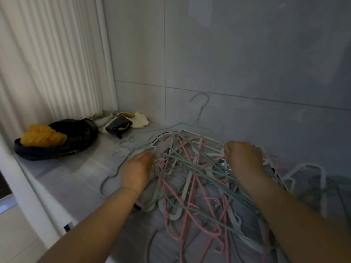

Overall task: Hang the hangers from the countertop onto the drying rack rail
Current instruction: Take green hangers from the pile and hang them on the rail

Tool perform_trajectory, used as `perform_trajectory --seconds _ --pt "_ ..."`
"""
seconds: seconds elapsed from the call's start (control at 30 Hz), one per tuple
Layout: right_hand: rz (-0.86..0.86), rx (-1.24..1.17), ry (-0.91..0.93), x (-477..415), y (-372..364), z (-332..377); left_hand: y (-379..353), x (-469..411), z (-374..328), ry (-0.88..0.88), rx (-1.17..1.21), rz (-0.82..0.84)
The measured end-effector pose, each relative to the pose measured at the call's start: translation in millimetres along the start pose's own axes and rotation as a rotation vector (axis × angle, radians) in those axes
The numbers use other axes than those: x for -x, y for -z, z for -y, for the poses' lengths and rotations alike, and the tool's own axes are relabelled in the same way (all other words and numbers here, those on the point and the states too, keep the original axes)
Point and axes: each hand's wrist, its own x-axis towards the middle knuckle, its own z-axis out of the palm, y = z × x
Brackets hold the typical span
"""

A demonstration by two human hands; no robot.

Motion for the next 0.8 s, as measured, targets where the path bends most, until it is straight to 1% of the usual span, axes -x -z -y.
perform_trajectory --seconds 0.1,0.17,0.2,0.27,0.37,0.47,0.57,0.7,0.8 --pt "-0.023 0.001 -0.087 -1 5 -20 4 11 8 0.032 -0.003 -0.017" --pt "-0.038 -0.052 -0.127 0 10 -31 2 18 13 0.103 0.059 0.085" --pt "-0.039 -0.070 -0.117 2 11 -32 3 20 13 0.174 0.130 0.142" --pt "-0.030 -0.073 -0.058 7 14 -26 1 23 9 0.308 0.129 0.204" --pt "-0.068 -0.129 0.006 13 17 -16 3 24 2 0.346 0.074 0.265" --pt "-0.140 -0.258 -0.020 16 26 -18 13 25 -1 0.363 0.115 0.232" --pt "-0.182 -0.420 0.003 16 36 -18 35 25 -5 0.417 0.217 0.145" --pt "-0.116 -0.596 0.080 25 52 9 71 22 -24 0.415 0.504 0.024" --pt "-0.071 -0.667 0.161 45 60 44 102 19 -41 0.479 0.754 0.042"
